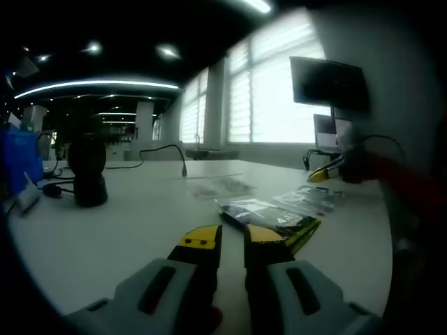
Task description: Clip sheet goods on table flip sheet goods clip sheet goods scan sheet goods put sheet goods back to table
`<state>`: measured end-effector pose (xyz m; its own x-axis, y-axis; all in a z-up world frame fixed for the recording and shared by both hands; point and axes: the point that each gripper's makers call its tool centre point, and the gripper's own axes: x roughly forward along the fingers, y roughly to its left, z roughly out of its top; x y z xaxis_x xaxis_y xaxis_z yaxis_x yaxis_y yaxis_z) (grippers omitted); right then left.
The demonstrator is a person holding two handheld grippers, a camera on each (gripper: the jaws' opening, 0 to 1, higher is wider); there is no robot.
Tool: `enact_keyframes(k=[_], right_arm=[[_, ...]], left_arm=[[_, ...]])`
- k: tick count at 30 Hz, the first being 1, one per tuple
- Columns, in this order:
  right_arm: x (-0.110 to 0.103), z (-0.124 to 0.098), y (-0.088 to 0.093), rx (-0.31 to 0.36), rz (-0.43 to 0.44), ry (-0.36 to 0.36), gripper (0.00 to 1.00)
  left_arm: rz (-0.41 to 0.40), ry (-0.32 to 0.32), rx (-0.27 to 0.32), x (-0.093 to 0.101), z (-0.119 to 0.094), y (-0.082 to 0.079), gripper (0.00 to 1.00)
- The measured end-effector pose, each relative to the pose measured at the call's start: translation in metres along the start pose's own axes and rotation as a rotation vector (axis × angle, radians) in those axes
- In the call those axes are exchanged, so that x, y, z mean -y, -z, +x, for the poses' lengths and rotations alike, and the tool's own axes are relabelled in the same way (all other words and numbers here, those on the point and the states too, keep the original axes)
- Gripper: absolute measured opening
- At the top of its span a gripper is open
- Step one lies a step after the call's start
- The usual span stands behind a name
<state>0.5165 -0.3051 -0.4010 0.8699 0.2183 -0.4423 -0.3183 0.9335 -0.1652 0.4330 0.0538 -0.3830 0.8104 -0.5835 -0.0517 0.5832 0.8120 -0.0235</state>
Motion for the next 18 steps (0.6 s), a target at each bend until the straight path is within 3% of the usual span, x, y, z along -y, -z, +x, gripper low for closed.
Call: enact_keyframes(k=[9, 13, 18], right_arm=[[-0.005, 0.010, 0.001, -0.031, -0.025, -0.033, 0.16], [-0.010, 0.012, 0.000, -0.030, 0.012, -0.085, 0.17], [-0.007, 0.017, 0.008, -0.071, 0.000, -0.094, 0.18]], left_arm=[[-0.001, 0.001, -0.001, -0.001, 0.001, 0.000, 0.06], [0.000, 0.004, 0.000, 0.000, 0.000, 0.000, 0.06], [0.000, 0.006, 0.001, 0.000, 0.001, 0.000, 0.06]])
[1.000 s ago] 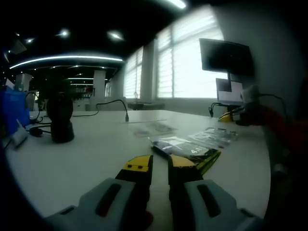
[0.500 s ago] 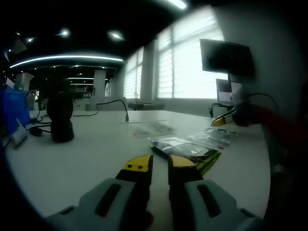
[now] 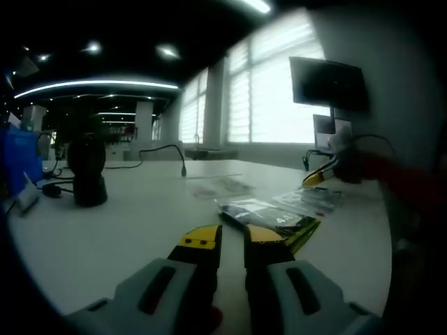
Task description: Clip sheet goods on table flip sheet goods clip sheet goods scan sheet goods put sheet goods back to table
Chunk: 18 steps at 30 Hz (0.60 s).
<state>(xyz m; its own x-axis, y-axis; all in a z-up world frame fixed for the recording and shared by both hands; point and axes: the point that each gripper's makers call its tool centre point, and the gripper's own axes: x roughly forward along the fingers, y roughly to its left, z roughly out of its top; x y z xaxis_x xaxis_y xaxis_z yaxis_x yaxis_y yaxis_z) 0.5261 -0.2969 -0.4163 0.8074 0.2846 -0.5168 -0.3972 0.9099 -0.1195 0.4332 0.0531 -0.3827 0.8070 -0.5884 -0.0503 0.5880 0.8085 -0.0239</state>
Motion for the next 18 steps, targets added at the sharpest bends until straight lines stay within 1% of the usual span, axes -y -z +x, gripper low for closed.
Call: enact_keyframes(k=[2, 6, 11, 15, 18], right_arm=[[0.001, 0.002, 0.002, -0.008, 0.003, -0.010, 0.19], [-0.002, 0.003, 0.001, 0.001, 0.015, -0.030, 0.20], [0.001, 0.008, 0.002, -0.009, -0.002, -0.028, 0.21], [0.002, 0.012, 0.010, -0.035, -0.025, -0.022, 0.22], [0.003, 0.013, 0.011, -0.037, -0.017, -0.022, 0.24]], left_arm=[[0.002, 0.001, 0.000, 0.001, 0.000, 0.000, 0.06], [0.003, 0.004, -0.001, 0.002, -0.001, 0.000, 0.06], [0.005, 0.005, -0.003, 0.003, -0.001, 0.001, 0.06], [0.006, 0.008, -0.002, 0.004, -0.001, 0.001, 0.06], [0.005, 0.008, 0.000, 0.004, -0.002, 0.001, 0.06]])
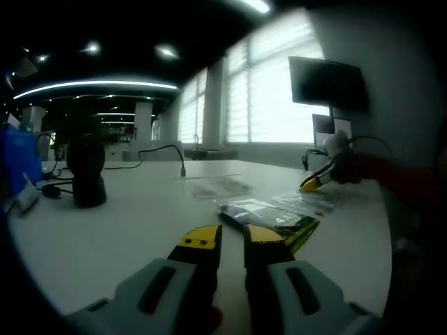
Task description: Clip sheet goods on table flip sheet goods clip sheet goods scan sheet goods put sheet goods back to table
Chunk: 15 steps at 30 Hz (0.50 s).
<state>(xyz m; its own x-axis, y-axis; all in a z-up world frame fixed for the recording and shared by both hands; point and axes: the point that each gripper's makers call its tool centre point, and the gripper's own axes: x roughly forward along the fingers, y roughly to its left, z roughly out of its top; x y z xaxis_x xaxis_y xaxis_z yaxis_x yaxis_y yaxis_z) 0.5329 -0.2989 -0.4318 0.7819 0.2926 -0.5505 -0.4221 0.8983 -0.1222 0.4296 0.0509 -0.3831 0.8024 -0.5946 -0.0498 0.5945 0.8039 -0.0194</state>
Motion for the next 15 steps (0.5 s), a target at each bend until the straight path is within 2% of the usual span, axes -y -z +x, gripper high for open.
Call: enact_keyframes(k=[9, 15], right_arm=[[-0.0051, -0.0017, 0.0002, 0.010, -0.016, -0.016, 0.22], [-0.0066, -0.0016, 0.0031, 0.010, 0.044, -0.039, 0.19]], left_arm=[[0.002, 0.000, 0.000, 0.0007, 0.0003, 0.0006, 0.06], [0.003, 0.000, 0.004, 0.0016, -0.0008, 0.0003, 0.06]])
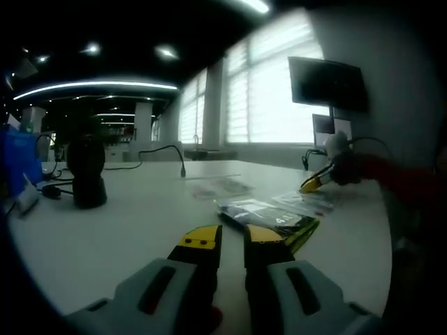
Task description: Clip sheet goods on table flip sheet goods clip sheet goods scan sheet goods put sheet goods back to table
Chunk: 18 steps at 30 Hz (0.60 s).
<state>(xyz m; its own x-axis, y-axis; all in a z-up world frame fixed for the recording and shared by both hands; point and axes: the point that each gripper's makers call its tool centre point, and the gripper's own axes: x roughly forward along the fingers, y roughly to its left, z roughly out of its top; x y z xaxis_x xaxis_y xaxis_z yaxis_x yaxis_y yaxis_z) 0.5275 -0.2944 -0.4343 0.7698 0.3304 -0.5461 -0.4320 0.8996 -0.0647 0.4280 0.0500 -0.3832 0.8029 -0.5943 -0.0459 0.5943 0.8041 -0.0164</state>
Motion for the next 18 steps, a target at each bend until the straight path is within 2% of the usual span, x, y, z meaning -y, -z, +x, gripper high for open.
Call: enact_keyframes(k=[7, 14, 18], right_arm=[[-0.0022, -0.0001, 0.0006, 0.032, 0.008, -0.004, 0.17], [-0.0078, 0.0000, -0.0010, 0.010, -0.009, -0.002, 0.12], [-0.0061, -0.0002, -0.0020, -0.005, -0.061, 0.025, 0.10]], left_arm=[[-0.002, 0.007, -0.002, 0.0018, -0.0002, 0.0008, 0.06], [-0.004, 0.010, -0.002, 0.0021, 0.0000, 0.0010, 0.06], [0.001, 0.010, -0.004, 0.0017, 0.0007, 0.0012, 0.06]])
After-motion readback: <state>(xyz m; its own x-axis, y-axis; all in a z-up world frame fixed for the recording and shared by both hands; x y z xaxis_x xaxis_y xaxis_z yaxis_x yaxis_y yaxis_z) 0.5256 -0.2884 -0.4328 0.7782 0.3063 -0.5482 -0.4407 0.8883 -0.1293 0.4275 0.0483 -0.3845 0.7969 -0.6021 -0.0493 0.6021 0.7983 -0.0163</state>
